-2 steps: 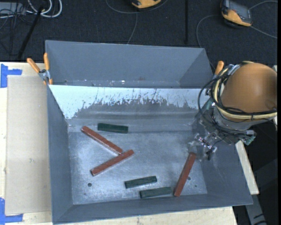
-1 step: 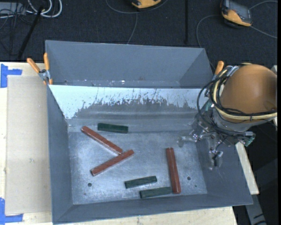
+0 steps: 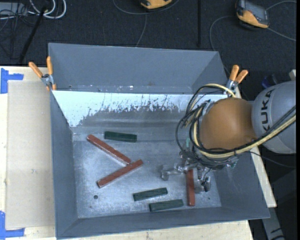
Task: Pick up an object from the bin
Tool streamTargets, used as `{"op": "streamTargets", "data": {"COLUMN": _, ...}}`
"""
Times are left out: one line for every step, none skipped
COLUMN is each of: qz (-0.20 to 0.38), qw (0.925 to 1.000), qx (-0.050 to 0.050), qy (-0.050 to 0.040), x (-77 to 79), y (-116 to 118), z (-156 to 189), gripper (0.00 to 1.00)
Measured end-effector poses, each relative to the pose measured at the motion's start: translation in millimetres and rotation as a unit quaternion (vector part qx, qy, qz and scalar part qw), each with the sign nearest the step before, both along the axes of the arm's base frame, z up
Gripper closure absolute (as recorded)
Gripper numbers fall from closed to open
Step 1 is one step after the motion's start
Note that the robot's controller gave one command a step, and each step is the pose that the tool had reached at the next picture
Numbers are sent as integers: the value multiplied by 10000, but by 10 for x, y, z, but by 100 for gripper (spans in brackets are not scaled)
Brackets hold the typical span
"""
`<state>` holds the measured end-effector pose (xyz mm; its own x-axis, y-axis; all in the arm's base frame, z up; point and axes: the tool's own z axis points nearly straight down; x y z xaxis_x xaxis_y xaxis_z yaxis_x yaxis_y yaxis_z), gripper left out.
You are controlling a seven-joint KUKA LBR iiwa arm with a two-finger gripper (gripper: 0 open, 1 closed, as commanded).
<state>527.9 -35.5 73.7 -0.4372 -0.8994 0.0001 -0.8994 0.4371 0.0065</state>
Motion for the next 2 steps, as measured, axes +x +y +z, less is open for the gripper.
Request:
{"op": "streamTargets", "data": {"qz": -6, "qw": 10000, "qx": -4, "qy": -15, "x": 10, "y": -7, "z": 11, "gripper": 100}}
{"op": "streamTargets", "data": {"qz": -46, "qw": 10000, "qx": -20, "qy": -63, "x": -101, "y": -528, "z": 1418, "gripper": 100}}
